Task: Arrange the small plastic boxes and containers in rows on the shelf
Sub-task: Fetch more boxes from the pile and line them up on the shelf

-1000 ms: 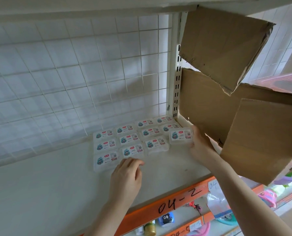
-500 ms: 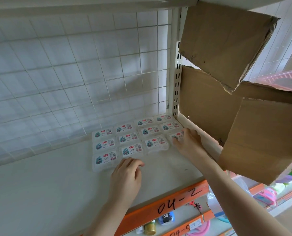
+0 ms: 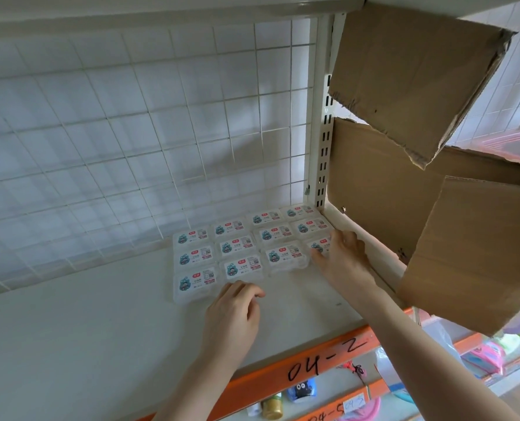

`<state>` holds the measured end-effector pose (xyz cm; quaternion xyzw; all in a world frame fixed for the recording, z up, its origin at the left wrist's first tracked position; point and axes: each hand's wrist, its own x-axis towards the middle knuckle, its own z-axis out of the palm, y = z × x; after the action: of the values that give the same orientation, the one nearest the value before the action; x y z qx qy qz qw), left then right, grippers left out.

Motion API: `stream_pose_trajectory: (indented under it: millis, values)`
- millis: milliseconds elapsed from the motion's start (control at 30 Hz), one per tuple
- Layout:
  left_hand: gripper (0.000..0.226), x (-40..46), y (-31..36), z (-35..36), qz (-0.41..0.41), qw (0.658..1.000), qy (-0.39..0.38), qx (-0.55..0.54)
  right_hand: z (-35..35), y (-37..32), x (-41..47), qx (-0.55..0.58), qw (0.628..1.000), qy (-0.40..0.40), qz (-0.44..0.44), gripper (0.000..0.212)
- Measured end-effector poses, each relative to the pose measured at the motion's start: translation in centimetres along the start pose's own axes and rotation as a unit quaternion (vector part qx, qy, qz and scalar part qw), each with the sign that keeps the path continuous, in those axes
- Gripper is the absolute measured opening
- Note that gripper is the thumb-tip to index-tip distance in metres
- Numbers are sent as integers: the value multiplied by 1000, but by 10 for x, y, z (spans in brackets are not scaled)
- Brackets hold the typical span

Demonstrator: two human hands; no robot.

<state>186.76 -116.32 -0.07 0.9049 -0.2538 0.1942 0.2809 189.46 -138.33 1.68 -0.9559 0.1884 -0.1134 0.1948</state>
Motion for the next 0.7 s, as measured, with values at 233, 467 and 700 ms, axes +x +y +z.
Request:
stream_pose_trajectory:
  millis: [233,467,700]
  values:
    - [25,-13,-18,-29,-61,998,8,16,-5,-48,-25,16,978,113,-177,19]
    - [17,-52,-77,-90,-178,980,49,75,38,-145,-68,57,945,-26,-322,20]
    - [19,-122,-142,-178,-284,944,114,125,75,-263,-126,73,892,-70,-441,19]
